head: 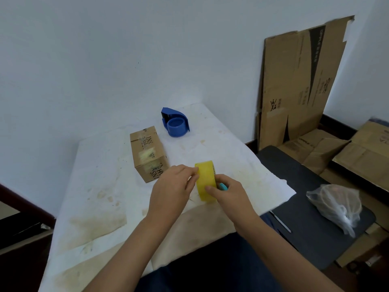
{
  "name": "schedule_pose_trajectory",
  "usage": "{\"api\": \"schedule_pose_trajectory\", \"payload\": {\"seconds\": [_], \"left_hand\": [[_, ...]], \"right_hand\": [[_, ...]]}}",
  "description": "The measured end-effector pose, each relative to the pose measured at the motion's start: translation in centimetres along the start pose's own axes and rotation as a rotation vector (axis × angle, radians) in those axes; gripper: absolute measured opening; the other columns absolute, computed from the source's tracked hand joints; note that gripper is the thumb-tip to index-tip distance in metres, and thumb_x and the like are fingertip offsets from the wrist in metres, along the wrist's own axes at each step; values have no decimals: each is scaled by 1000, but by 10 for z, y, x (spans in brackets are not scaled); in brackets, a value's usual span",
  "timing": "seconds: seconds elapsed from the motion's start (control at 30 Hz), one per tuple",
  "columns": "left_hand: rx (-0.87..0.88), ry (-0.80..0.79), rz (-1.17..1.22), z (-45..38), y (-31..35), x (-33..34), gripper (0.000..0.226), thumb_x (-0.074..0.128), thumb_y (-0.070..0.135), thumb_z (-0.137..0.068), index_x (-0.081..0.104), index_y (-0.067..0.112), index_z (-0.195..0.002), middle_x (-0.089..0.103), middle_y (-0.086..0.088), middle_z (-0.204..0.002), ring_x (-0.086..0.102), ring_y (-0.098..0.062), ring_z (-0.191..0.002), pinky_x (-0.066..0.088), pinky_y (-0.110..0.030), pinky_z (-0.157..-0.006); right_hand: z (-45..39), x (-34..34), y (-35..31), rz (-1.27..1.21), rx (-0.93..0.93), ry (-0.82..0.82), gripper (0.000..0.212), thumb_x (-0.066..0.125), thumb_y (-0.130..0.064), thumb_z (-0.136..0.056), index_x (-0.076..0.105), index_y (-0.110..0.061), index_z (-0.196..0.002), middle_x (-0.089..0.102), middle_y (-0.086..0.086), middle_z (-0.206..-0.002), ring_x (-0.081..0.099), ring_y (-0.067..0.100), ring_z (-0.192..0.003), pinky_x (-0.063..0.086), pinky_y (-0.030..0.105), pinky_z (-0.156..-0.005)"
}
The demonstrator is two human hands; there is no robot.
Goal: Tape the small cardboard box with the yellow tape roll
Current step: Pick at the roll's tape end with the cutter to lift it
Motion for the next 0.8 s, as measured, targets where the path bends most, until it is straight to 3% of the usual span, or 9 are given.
{"api": "schedule_pose_trajectory", "payload": {"seconds": [0.2, 0.4, 0.47, 0.53, 0.57, 0.67, 0.8], "left_hand": [[94, -25, -249, -1, 14, -2, 8, 77, 16, -78, 71, 14, -83, 68, -3, -70, 61, -23, -60, 50, -32, -50], [96, -256, -520, -6, 25, 7, 36, 84, -2, -42, 57, 13, -61, 54, -5, -50, 49, -22, -42, 32, -26, -42], [97, -306, -600, -10, 32, 5, 26, 77, 2, -59, 59, 12, -74, 60, -5, -64, 56, -22, -56, 30, -28, -50], [104, -362, -661, -12, 31, 14, 16, 52, 4, -86, 53, 11, -100, 60, -6, -92, 58, -24, -83, 31, -30, -65], [117, -362, -668, -14, 32, 15, 18, 43, 3, -90, 49, 10, -105, 58, -7, -99, 56, -24, -90, 30, -30, -69], [162, -361, -639, -14, 34, 16, 19, 41, 1, -88, 47, 11, -103, 55, -6, -98, 48, -23, -83, 29, -31, -70], [197, -337, -479, -20, 37, 16, 18, 69, 10, -73, 53, 13, -80, 55, -3, -74, 44, -20, -61, 27, -28, -57]], "right_hand": [[-2, 0, 0, 9, -9, 20, 14, 64, -18, -88, 61, -25, -100, 62, -8, -97, 57, 2, -87, 44, 13, -69], [-6, 3, 0, 82, -13, 49, 23, 64, -20, -88, 64, -17, -111, 65, -1, -109, 60, 14, -100, 47, 24, -84], [-7, 4, -1, 100, -16, 52, 25, 64, -21, -87, 65, -17, -113, 66, 0, -111, 60, 15, -103, 49, 27, -88], [-8, 6, -2, 110, -22, 49, 25, 64, -20, -87, 66, -17, -112, 66, -1, -110, 61, 14, -100, 49, 26, -86], [-8, 6, -2, 116, -24, 48, 24, 64, -20, -87, 66, -17, -111, 66, -1, -109, 60, 13, -98, 47, 25, -84], [-8, 4, -3, 134, -41, 52, 21, 64, -22, -88, 66, -19, -108, 66, -4, -105, 60, 11, -95, 45, 20, -78], [-6, -3, -4, 129, -66, 63, 13, 64, -24, -88, 62, -26, -102, 62, -11, -94, 57, 4, -84, 40, 9, -66]]}}
Point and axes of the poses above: each hand's wrist, its own z-axis away from the middle knuckle, its own x-axis out of the palm, y = z × x, the point moved 10 cm from there along -z, towards the middle knuckle
